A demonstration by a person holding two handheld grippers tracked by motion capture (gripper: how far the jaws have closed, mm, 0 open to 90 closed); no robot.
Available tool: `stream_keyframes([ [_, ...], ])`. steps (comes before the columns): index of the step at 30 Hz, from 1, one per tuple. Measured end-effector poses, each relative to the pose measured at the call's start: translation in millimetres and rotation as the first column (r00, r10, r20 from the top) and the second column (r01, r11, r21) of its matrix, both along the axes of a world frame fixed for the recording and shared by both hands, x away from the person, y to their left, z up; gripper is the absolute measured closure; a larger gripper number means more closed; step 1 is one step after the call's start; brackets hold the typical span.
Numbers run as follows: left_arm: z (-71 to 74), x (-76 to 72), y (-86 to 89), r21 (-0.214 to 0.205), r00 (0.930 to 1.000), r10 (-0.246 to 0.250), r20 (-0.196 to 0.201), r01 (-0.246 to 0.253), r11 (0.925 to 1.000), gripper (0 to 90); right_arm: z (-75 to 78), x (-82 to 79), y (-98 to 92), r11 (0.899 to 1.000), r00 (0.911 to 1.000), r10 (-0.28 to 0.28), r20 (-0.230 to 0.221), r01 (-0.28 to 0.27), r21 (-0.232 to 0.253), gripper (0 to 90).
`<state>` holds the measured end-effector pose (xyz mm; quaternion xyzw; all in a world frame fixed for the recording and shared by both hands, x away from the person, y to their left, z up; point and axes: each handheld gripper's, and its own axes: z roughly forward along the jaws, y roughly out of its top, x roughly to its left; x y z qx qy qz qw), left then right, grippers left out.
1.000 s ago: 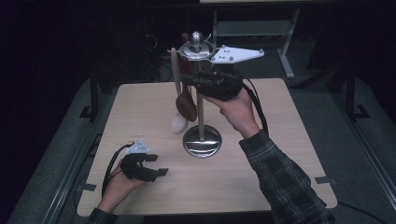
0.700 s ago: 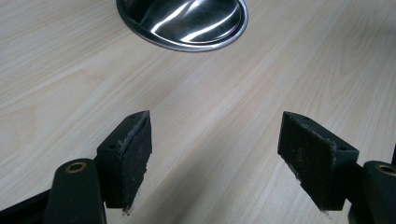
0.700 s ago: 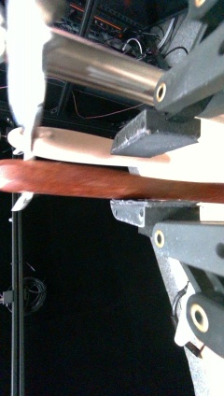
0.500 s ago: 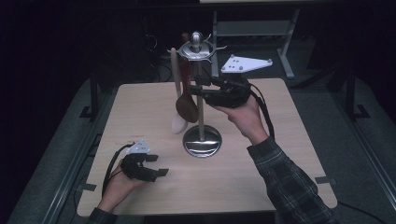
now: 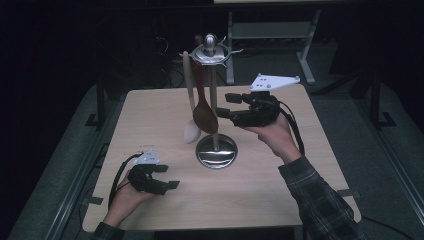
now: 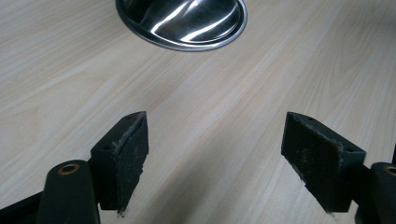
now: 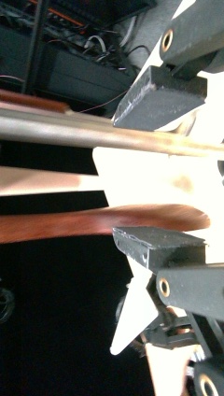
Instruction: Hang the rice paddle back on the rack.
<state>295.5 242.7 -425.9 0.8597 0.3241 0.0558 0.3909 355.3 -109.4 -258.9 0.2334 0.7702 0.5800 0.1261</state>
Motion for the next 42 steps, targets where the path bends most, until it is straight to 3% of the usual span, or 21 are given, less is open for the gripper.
stream_keyframes([
  [12,-2.5,1.9,2.8,0.006,0.9988,-0.041,0.026,0.041,0.9991,17.5,-38.7,-1.6,-27.1,0.997,0.9966,-0.055,-0.062,0.051,-0.065,29.8],
  [23,-5.5,-0.5,9.6,0.011,0.9979,-0.047,0.045,0.047,0.9989,17.3,-78.1,-3.5,-52.7,0.987,0.9863,-0.129,-0.102,0.118,-0.11,21.2],
  [34,-6.3,-0.6,14.4,-0.01,0.9986,-0.02,0.05,0.021,0.9997,16.6,-121.9,-9.0,-78.0,0.968,0.9672,-0.21,-0.143,0.185,-0.172,14.1],
  [42,-9.3,0.4,18.6,-0.001,0.9982,-0.015,0.059,0.015,0.9999,16.6,-146.5,-16.3,-93.3,0.945,0.9518,-0.267,-0.151,0.228,-0.233,13.1],
])
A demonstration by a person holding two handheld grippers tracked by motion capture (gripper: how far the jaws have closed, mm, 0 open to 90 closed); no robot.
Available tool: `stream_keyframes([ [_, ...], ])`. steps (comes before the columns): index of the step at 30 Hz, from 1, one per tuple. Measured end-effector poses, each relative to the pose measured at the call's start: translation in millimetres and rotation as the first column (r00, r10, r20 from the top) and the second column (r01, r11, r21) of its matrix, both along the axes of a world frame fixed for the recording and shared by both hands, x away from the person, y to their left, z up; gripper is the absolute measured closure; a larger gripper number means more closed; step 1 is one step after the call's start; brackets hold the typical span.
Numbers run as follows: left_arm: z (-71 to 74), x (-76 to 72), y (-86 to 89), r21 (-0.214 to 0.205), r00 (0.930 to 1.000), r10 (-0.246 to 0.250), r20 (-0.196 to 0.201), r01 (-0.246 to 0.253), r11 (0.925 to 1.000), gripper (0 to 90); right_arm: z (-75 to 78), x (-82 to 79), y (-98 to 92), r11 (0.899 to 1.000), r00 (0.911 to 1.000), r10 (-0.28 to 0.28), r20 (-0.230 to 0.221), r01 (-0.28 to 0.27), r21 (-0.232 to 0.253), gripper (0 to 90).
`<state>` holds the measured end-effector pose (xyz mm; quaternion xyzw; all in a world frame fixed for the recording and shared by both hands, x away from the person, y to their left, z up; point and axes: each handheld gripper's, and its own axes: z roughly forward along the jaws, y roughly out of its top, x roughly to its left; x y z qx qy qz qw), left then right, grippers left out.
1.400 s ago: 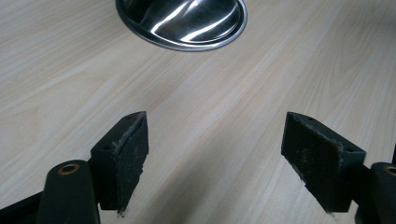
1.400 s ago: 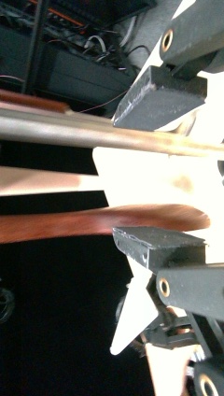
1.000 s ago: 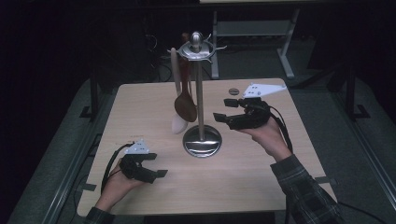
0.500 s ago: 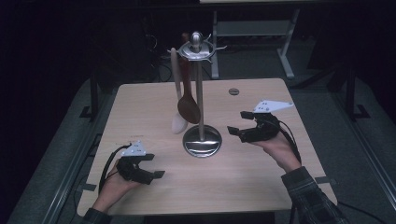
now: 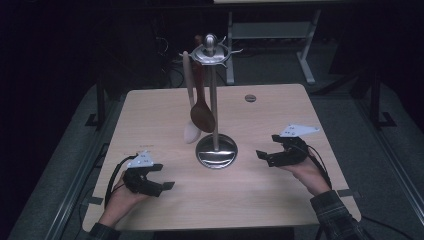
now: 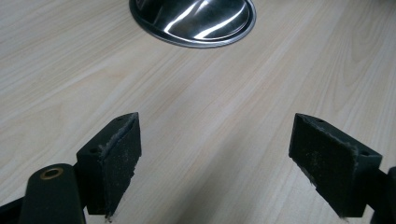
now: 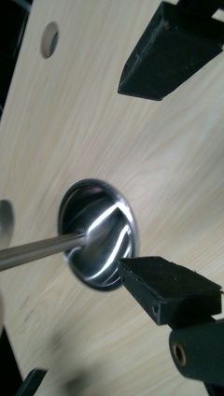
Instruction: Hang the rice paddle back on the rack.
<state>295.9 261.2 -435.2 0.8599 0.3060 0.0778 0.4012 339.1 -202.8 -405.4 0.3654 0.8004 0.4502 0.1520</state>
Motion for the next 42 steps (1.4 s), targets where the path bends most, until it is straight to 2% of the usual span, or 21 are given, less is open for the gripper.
stream_keyframes([
  [1,-1.0,-0.2,0.0,-0.01,1.0,0.006,-0.001,-0.006,0.9999,16.5,-2.6,-1.2,-2.1,1.0,1.0,-0.008,-0.006,0.008,0.0,13.0],
  [16,-5.4,1.4,4.2,0.007,0.9999,0.01,-0.002,-0.01,0.9999,16.6,-31.7,-17.8,-34.6,0.997,0.9963,-0.075,-0.041,0.074,-0.031,11.0],
  [22,-7.8,1.1,3.6,-0.007,0.9997,0.023,-0.009,-0.023,0.9997,16.6,-42.3,-24.4,-47.1,0.993,0.9928,-0.107,-0.054,0.104,-0.053,11.0],
  [33,-10.3,2.2,5.0,0.005,0.9994,0.034,-0.005,-0.034,0.9994,16.6,-53.5,-30.5,-61.5,0.985,0.9853,-0.153,-0.076,0.146,-0.089,11.1],
  [42,-9.5,2.6,6.3,0.017,0.9993,0.036,0.005,-0.036,0.9992,16.6,-55.3,-30.3,-61.4,0.985,0.9852,-0.152,-0.079,0.144,-0.099,11.0],
])
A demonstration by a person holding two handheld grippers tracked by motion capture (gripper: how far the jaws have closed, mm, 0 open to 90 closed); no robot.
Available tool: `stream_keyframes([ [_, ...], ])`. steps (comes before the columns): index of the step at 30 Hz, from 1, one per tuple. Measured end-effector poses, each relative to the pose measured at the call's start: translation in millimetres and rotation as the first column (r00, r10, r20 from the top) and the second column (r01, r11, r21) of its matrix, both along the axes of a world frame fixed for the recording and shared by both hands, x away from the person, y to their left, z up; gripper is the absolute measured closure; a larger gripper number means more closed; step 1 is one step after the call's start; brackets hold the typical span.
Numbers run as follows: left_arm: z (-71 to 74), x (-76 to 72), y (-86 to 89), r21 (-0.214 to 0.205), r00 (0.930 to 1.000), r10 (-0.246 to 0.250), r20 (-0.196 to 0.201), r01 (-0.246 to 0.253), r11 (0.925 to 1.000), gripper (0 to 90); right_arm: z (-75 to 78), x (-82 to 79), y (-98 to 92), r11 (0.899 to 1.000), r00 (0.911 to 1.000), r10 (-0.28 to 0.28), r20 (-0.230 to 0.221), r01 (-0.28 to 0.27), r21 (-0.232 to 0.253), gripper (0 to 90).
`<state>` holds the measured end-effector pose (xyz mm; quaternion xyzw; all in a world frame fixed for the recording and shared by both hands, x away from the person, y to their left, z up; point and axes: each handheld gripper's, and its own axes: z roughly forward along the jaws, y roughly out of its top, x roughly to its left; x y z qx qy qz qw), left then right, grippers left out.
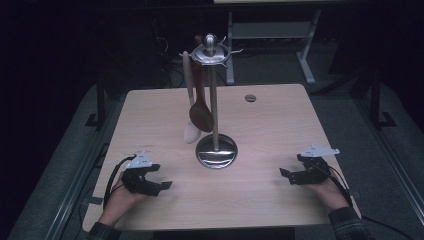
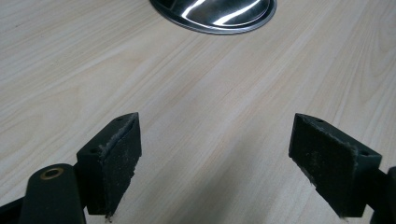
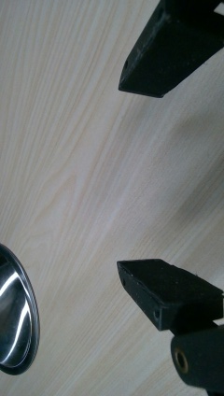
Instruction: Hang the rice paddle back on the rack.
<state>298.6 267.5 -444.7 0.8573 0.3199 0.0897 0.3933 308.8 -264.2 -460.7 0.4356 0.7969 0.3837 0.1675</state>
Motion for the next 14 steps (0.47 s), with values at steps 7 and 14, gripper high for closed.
stream_keyframes([
  [7,-0.1,0.1,-0.7,0.004,1.0,-0.001,0.002,0.001,1.0,16.7,-0.1,-0.2,-0.2,1.0,1.0,-0.001,0.001,0.001,-0.002,11.0],
  [14,0.4,0.5,-1.1,0.01,1.0,-0.005,0.003,0.005,0.9999,16.8,-0.3,-0.4,1.1,1.0,1.0,0.003,0.004,-0.003,-0.001,10.2],
])
